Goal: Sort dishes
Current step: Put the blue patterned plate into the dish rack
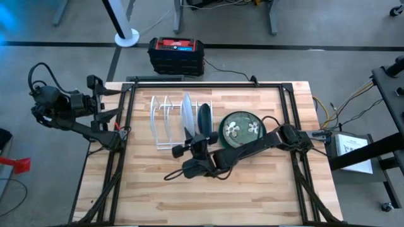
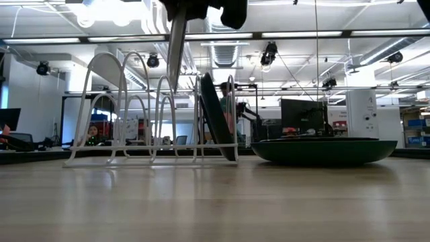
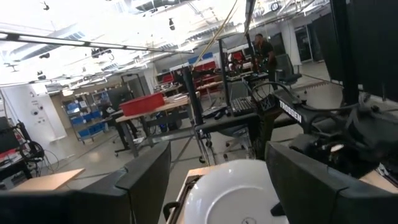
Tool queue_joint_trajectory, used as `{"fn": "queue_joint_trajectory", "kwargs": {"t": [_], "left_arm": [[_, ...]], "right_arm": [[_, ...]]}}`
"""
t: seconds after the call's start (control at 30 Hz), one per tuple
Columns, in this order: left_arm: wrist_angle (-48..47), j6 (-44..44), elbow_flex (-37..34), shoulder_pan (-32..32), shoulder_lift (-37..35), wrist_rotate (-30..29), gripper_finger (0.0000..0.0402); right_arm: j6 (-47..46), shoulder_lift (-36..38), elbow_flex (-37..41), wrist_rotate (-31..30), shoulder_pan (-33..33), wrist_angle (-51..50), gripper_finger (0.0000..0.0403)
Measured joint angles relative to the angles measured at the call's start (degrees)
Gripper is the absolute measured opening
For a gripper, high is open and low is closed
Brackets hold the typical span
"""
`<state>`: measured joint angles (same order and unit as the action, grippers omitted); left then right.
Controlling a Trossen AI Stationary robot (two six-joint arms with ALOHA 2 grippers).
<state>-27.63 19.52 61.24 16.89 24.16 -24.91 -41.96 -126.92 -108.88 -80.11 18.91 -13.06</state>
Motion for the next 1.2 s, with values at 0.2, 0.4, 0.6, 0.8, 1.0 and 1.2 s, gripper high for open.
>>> {"fn": "queue_joint_trajectory", "kwargs": {"t": [0.2,0.4,0.6,0.8,1.0,1.2], "left_arm": [[-0.7,-0.6,0.0,0.0,0.0,0.0,0.025],[-1.6,-0.6,0.0,0.0,0.1,0.0,0.025],[-2.4,-0.8,-0.3,0.0,0.1,0.0,0.025],[-2.5,-0.8,-1.1,0.0,0.1,0.0,0.025],[-2.3,-0.8,-2.1,0.0,0.1,0.0,0.025],[-1.6,-0.8,-2.7,0.0,0.1,0.1,0.025]], "right_arm": [[-2.4,-2.2,0.0,1.2,-1.0,-0.1,0.0018],[-3.4,-2.9,0.0,1.7,-1.5,-0.2,0.0018],[-3.4,-3.0,0.0,2.1,-2.0,-0.2,0.0018],[-3.5,-3.0,0.0,2.2,-2.1,-0.2,0.0018],[-3.6,-3.0,0.2,2.4,-2.1,-0.5,0.0018],[-4.7,-3.0,1.4,2.6,-2.2,-0.5,0.0018]]}}
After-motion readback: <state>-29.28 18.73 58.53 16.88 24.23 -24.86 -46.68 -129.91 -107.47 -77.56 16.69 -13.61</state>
